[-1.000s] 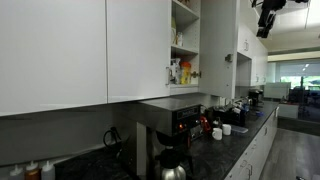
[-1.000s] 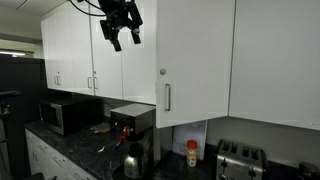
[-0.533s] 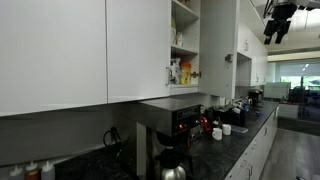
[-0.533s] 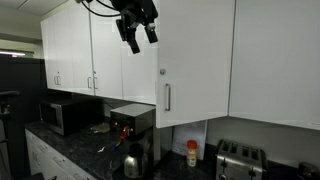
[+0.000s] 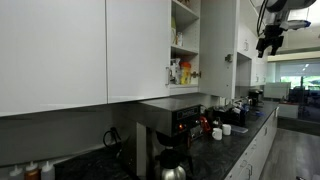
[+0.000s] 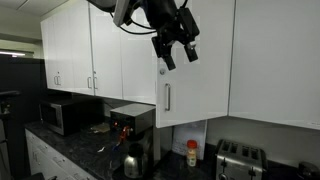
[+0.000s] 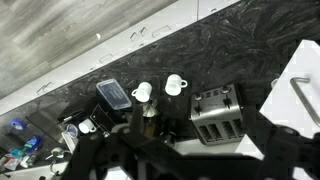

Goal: Close the cabinet door on the right

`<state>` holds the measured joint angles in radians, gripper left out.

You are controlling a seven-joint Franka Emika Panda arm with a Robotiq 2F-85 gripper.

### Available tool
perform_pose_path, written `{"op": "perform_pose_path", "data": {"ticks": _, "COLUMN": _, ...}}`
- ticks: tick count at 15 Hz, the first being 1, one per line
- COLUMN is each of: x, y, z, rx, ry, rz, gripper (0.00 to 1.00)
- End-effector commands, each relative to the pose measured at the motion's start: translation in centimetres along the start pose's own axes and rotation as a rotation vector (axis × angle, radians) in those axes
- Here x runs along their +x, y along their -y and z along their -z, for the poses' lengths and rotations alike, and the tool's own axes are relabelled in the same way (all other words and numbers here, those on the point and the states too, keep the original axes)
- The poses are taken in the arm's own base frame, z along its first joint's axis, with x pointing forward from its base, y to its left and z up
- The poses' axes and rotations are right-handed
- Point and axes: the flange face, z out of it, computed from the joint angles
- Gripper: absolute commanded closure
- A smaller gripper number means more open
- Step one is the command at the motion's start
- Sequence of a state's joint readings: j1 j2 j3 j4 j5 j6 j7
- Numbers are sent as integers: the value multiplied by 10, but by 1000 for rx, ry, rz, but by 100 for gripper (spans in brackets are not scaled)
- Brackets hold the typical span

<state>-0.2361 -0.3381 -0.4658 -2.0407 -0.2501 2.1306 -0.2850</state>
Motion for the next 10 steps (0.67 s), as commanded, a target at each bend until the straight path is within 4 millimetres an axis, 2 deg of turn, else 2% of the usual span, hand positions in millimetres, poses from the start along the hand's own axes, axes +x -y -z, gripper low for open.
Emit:
{"op": "perform_pose_path", "data": {"ticks": 1, "x": 28, "y": -8, "z": -15, "rx": 15, "ry": -5, "rz": -38, "gripper": 0}}
{"op": "perform_pose_path", "data": {"ticks": 6, "x": 52, "y": -1, "z": -19, "rx": 103, "ry": -55, "rz": -83, "gripper": 0}}
{"op": "perform_pose_path", "data": {"ticks": 10, "x": 63, "y": 5, "z": -18, "rx": 194, "ry": -99, "rz": -110, "gripper": 0}}
